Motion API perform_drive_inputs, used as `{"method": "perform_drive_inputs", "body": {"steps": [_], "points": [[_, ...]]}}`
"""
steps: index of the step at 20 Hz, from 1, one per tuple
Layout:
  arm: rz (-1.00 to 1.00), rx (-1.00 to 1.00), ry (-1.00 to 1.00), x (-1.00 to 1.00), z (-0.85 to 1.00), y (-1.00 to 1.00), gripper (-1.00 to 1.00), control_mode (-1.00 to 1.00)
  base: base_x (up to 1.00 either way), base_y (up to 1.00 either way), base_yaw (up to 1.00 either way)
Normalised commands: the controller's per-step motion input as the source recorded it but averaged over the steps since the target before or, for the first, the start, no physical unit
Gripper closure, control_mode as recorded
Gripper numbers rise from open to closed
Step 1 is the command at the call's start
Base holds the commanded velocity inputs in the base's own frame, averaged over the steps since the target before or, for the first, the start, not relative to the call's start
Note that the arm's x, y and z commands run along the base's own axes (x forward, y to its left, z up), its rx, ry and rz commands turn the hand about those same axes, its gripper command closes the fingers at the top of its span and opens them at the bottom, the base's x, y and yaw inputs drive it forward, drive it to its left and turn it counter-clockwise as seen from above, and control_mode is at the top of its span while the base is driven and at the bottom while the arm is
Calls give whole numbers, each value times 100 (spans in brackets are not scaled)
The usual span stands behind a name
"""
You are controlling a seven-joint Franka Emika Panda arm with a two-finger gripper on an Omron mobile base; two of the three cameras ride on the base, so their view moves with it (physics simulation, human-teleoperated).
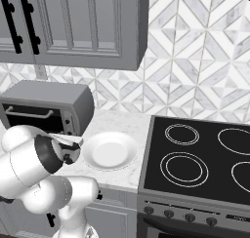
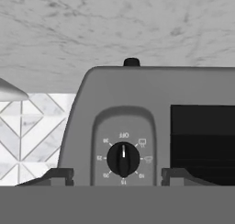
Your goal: Pick up the kebab skewer and baguette bread, and place them inside the toaster oven. Close the toaster oven door and start by setting the timer.
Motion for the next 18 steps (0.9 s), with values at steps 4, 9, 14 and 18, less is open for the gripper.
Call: {"method": "perform_drive_inputs", "body": {"steps": [4,9,14,18], "points": [[1,0,0,14,0,0,100,-100,0,0,0],[0,0,-1,6,0,0,100,-100,0,0,0],[0,0,0,0,-5,0,100,-100,0,0,0],[0,3,0,0,-4,0,100,-100,0,0,0]]}}
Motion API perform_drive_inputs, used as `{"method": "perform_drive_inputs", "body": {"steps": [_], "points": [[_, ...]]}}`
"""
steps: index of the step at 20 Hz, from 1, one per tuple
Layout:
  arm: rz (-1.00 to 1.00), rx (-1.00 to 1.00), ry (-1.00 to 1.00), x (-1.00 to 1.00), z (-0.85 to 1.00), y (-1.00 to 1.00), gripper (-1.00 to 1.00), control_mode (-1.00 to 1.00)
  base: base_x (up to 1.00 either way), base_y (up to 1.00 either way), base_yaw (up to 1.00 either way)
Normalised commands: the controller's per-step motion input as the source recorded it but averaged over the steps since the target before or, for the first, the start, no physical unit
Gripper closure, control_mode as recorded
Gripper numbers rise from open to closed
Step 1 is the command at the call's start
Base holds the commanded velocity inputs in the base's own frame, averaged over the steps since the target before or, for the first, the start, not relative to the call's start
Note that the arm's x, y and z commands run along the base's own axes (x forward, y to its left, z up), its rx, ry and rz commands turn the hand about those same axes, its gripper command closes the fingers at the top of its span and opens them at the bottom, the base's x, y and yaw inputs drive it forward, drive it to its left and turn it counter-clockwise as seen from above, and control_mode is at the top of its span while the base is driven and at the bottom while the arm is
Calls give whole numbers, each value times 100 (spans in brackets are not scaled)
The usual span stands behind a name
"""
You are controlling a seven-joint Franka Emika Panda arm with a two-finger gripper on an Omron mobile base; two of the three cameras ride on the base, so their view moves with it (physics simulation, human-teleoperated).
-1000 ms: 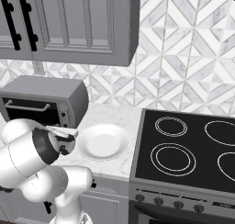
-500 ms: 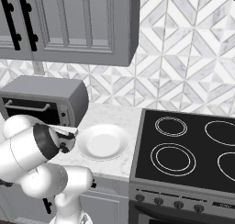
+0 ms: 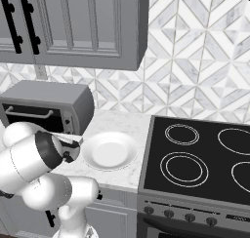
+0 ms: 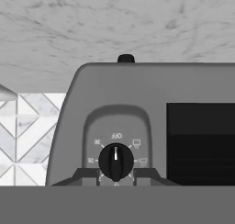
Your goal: Pick up the kebab skewer and baguette bread, and place them inside the toaster oven. Close the toaster oven door and start by setting the timer.
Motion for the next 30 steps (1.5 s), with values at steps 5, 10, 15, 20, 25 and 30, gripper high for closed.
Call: {"method": "perform_drive_inputs", "body": {"steps": [5,10,15,20,25,30], "points": [[0,9,0,0,0,0,100,-100,0,0,0],[0,18,0,0,-2,0,100,-100,0,0,0],[0,22,0,0,-4,0,100,-100,0,0,0],[0,22,0,0,0,4,100,-100,0,0,0],[0,22,0,2,0,12,100,-100,0,0,0],[-2,21,0,9,0,23,100,-100,0,0,0]]}}
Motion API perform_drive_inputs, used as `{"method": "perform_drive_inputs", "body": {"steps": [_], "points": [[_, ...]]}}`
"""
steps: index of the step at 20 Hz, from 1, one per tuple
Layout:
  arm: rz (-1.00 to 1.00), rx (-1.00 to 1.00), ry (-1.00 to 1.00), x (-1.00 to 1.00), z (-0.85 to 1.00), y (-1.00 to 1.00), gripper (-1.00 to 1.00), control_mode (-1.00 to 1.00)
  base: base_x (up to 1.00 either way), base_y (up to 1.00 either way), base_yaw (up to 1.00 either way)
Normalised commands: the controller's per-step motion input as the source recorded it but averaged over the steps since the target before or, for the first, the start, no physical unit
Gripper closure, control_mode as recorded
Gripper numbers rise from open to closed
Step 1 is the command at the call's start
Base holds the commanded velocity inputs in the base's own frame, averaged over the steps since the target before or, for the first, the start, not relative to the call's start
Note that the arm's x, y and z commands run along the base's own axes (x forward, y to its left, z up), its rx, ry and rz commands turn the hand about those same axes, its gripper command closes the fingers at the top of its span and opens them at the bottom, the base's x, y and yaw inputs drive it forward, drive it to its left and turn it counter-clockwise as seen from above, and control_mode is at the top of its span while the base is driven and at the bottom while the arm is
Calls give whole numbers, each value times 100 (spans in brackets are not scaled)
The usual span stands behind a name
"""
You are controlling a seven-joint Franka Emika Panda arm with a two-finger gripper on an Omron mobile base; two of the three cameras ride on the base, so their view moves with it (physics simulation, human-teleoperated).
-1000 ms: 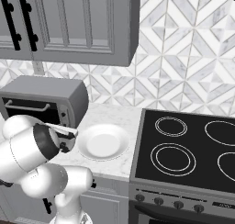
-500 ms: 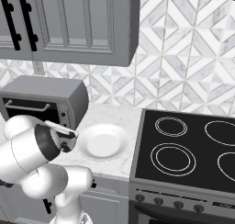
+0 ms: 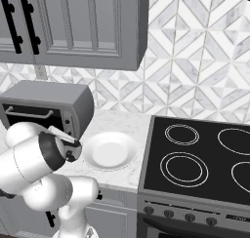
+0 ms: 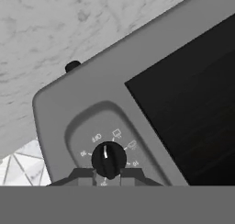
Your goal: Pick up the kebab skewer and baguette bread, and place them inside the toaster oven. Close the toaster oven door and start by setting the timer.
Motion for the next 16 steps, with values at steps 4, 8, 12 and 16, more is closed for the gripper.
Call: {"method": "perform_drive_inputs", "body": {"steps": [4,8,12,16], "points": [[-4,21,0,21,0,28,100,-100,0,0,0],[-6,23,0,26,0,31,100,-100,0,0,0],[-6,24,0,25,0,36,100,-100,0,0,0],[-5,23,0,29,0,50,100,-100,0,0,0]]}}
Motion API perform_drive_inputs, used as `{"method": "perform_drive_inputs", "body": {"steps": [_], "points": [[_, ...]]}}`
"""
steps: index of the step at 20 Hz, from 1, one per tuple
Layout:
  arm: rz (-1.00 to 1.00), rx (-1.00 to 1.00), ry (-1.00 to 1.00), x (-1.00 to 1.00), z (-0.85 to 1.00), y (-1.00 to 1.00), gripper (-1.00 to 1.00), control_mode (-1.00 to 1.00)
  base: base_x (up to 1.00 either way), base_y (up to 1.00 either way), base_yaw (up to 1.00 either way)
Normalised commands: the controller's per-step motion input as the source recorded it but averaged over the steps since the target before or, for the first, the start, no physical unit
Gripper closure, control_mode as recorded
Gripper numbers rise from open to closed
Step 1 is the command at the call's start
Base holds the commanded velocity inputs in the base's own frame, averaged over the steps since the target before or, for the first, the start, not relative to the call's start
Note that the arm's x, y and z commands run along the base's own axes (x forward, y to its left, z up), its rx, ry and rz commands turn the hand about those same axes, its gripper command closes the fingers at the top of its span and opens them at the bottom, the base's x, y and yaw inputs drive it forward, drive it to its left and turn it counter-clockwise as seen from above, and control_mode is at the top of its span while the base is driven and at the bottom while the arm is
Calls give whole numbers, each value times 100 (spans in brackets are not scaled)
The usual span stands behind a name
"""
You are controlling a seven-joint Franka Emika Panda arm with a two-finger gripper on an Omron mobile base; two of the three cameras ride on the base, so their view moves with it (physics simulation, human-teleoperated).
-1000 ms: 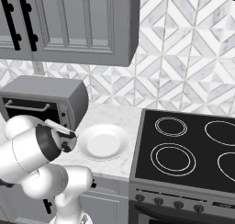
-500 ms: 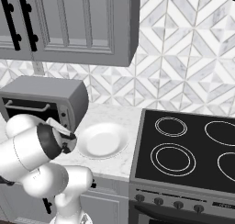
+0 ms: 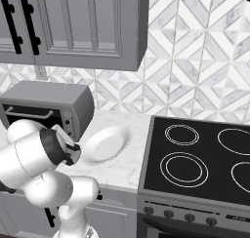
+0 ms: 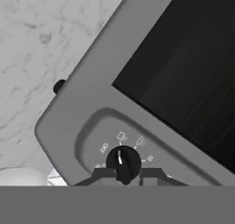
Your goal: Pick up the kebab skewer and baguette bread, and place them inside the toaster oven. Close the toaster oven door and start by setting the timer.
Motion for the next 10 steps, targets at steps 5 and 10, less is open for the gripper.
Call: {"method": "perform_drive_inputs", "body": {"steps": [5,10], "points": [[-3,23,0,25,2,49,100,-100,0,0,0],[-3,22,0,29,11,46,100,-100,0,0,0]]}}
